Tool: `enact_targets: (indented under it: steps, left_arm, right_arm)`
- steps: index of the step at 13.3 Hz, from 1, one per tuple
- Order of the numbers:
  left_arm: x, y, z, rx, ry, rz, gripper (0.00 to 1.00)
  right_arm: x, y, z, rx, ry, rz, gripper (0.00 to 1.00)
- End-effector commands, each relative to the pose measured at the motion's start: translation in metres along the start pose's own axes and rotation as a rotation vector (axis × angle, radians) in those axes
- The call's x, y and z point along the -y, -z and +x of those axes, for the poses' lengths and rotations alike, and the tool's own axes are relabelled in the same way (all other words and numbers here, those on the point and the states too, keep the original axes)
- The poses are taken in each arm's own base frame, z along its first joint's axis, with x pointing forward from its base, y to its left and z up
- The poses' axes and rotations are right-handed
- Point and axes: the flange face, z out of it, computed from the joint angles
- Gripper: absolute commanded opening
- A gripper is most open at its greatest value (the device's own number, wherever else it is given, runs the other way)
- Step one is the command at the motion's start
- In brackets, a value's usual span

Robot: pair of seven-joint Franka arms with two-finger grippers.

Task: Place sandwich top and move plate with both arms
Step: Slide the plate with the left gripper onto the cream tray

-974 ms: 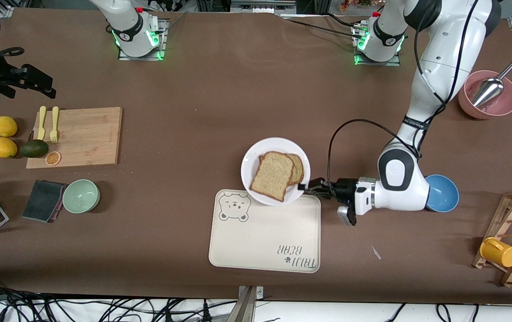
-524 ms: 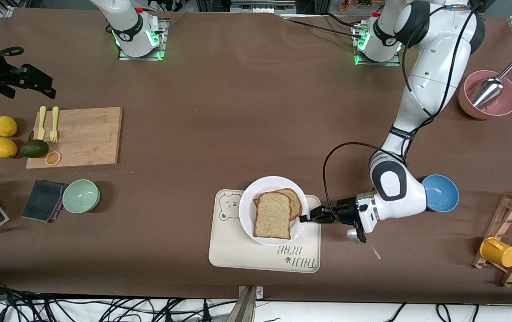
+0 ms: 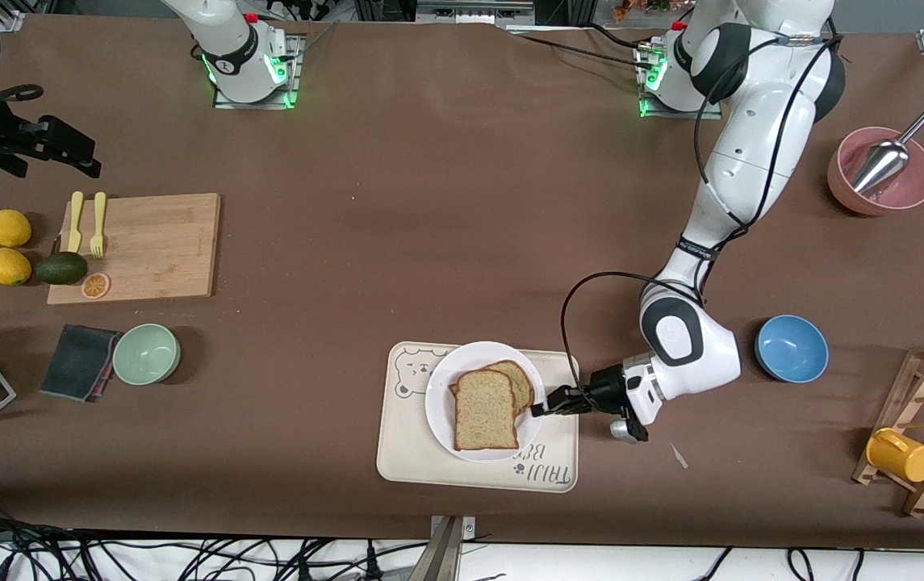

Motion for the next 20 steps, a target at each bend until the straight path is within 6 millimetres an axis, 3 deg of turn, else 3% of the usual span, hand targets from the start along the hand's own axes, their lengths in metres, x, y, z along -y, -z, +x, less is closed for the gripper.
enact_targets:
  steps: [1, 3, 4, 5, 7, 11, 17, 20]
  left_arm:
    - [-0.003, -0.008, 0.004, -0.027, 0.017, -0.037, 0.00]
    - [-0.001, -0.007, 0.004, -0.026, 0.033, -0.036, 0.03]
    - [0.000, -0.008, 0.003, -0.024, 0.037, -0.035, 0.42]
    - [0.002, -0.006, 0.002, -0.022, 0.033, -0.031, 0.99]
    - [-0.001, 0.004, 0.009, -0.029, 0.026, -0.030, 1.00]
    - [-0.033, 0.033, 0.029, 0.009, -0.047, -0.015, 1.00]
    - [-0.092, 0.086, 0.050, 0.189, -0.151, 0.213, 1.00]
    - [-0.119, 0.117, 0.053, 0.304, -0.212, 0.417, 1.00]
  right_arm:
    - [-0.001, 0.006, 0.000, -0.002, 0.005, -0.001, 1.00]
    - [-0.001, 0.006, 0.000, -0.001, 0.005, -0.003, 1.00]
    - [-0.001, 0.006, 0.000, -0.001, 0.005, -0.003, 1.00]
    - [-0.001, 0.006, 0.000, -0.001, 0.005, -0.004, 1.00]
    - [-0.001, 0.007, -0.001, -0.001, 0.008, -0.005, 1.00]
    - [-0.001, 0.007, -0.001, -0.001, 0.005, -0.003, 1.00]
    - [-0.002, 0.011, -0.004, -0.010, 0.000, -0.006, 1.00]
    - [-0.001, 0.012, -0.004, -0.012, -0.002, -0.004, 1.00]
